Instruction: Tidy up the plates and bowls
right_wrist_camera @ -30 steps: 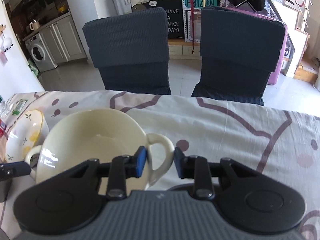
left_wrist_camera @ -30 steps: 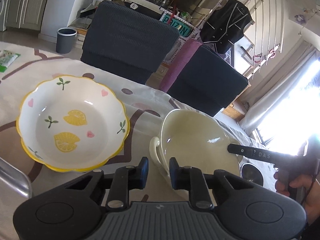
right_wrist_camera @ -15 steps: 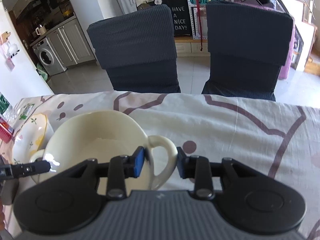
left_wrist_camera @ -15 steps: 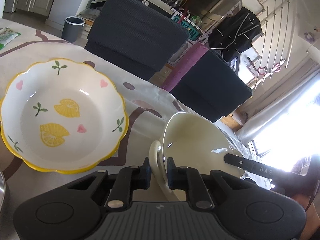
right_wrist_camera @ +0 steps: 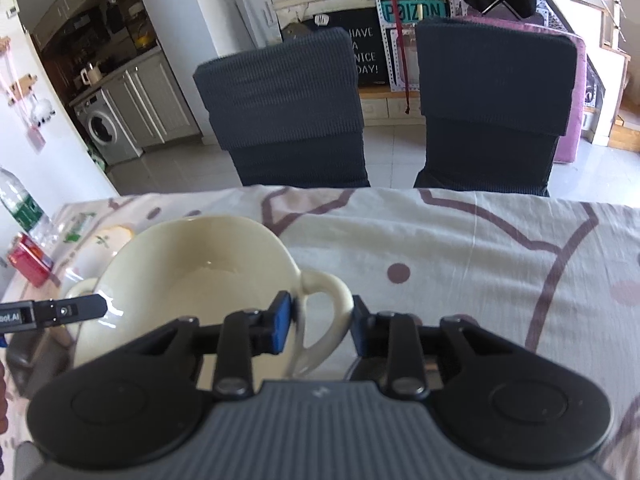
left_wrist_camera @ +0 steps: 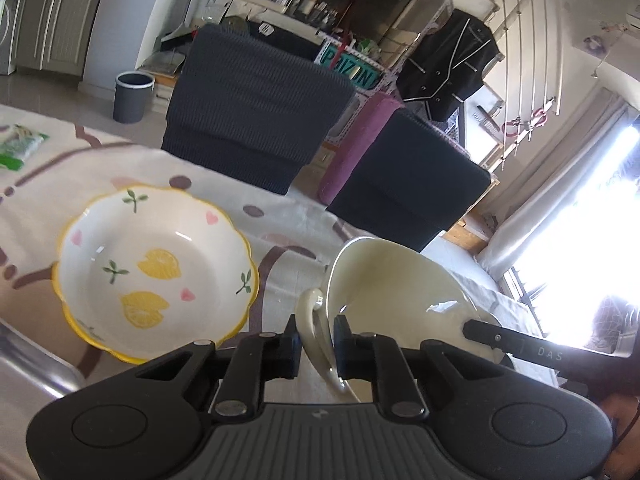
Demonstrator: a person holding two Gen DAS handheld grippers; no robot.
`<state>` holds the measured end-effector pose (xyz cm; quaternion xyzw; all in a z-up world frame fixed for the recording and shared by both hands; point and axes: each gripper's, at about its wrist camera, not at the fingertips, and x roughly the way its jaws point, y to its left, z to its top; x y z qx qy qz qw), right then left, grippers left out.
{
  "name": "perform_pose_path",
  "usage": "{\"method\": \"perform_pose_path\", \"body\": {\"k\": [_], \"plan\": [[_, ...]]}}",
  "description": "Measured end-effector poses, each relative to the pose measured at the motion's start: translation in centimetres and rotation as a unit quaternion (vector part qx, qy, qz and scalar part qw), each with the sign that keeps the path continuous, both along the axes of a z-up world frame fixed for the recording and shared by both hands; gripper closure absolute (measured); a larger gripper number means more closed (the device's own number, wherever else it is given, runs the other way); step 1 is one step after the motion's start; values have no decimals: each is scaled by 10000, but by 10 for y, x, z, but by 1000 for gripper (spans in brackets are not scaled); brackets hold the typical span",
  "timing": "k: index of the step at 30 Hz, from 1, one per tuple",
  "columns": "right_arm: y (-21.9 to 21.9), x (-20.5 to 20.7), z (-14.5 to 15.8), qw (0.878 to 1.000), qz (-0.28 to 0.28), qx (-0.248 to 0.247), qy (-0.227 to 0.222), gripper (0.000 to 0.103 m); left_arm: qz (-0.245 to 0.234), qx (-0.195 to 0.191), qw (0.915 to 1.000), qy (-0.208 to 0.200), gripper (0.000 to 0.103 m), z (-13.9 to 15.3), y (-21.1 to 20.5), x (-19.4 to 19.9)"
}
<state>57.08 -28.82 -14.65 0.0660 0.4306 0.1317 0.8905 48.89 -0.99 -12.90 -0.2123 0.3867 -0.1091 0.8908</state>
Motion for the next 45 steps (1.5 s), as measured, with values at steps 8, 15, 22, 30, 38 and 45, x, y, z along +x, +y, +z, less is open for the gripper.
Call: {"method": "perform_pose_path", "body": {"k": [8,15,22,30,38,45], "plan": [[10,-61,50,9992,-162,184,-304,71,-126,-31,9997,-184,85,46,15,-48],[26,-131,97,9979,-142,333,-537,73,-99,-112,9996,-222,85,86,39,-104],[43,-198,124,9960,-91,549,-703,74,-75,17,9989,-468,85,122,59,-166],[60,-261,123,9932,-204,944,-643,75,-72,212,9982,-557,85,129,78,-217],[75,-292,88,9934,-369,1060,-253,75,-65,258,9996,-114,85,88,91,-239],[86,-297,68,9957,-359,857,48,75,0,140,9998,156,85,64,97,-237]]}}
